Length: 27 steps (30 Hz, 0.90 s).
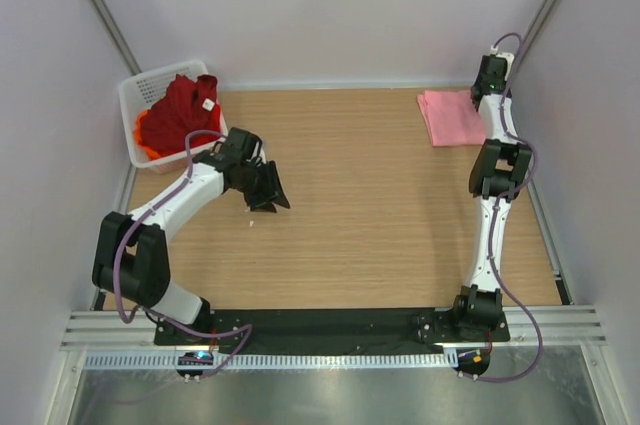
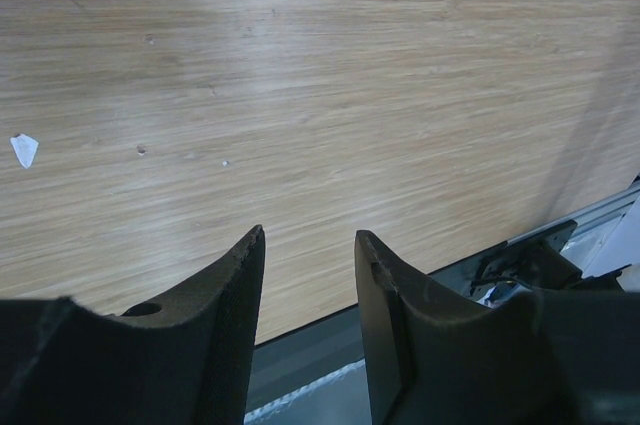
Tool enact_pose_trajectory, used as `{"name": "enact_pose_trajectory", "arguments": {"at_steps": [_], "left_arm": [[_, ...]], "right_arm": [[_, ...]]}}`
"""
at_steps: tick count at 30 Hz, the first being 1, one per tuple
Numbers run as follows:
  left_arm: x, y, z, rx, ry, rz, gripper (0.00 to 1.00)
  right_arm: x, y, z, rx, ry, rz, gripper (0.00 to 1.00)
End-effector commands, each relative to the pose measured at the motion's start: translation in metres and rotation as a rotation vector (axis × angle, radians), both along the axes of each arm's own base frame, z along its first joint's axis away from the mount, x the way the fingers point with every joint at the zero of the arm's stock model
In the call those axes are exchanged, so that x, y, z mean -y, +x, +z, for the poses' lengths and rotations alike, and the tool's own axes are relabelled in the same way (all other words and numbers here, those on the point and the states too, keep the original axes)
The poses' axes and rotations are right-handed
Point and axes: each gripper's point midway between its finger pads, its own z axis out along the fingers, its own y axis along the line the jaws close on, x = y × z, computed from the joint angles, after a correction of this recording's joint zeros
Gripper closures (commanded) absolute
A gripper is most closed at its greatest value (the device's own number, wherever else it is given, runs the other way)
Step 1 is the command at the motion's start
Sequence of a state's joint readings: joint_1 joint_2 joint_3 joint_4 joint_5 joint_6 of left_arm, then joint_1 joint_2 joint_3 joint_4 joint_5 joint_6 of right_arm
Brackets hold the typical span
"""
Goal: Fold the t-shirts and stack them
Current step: Neatly place the folded tshirt to the corner
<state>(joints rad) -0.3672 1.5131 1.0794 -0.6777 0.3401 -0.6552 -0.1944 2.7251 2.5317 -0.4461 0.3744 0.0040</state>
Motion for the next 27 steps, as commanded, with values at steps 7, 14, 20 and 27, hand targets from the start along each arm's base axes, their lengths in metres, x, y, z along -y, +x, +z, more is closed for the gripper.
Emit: {"name": "enact_pose_trajectory", "arguments": {"at_steps": [7, 14, 20, 27], "left_arm": [[0.013, 0.016, 0.011, 0.046, -0.014, 0.006, 0.58], [0.017, 0.017, 0.01, 0.039, -0.014, 0.002, 0.58], [0.019, 0.017, 0.011, 0.033, -0.017, -0.005, 0.58], [0.019, 0.018, 0.024, 0.056, -0.021, -0.009, 0.58]], "right_arm": [[0.016, 0.026, 0.028, 0.195, 0.021, -0.069, 0.99], [0.018, 0.028, 0.021, 0.178, -0.008, -0.036, 0.99], [0.028, 0.024, 0.041, 0.187, -0.07, -0.068, 0.52], [0.04, -0.003, 0.104, 0.167, -0.16, -0.141, 0.13]]}}
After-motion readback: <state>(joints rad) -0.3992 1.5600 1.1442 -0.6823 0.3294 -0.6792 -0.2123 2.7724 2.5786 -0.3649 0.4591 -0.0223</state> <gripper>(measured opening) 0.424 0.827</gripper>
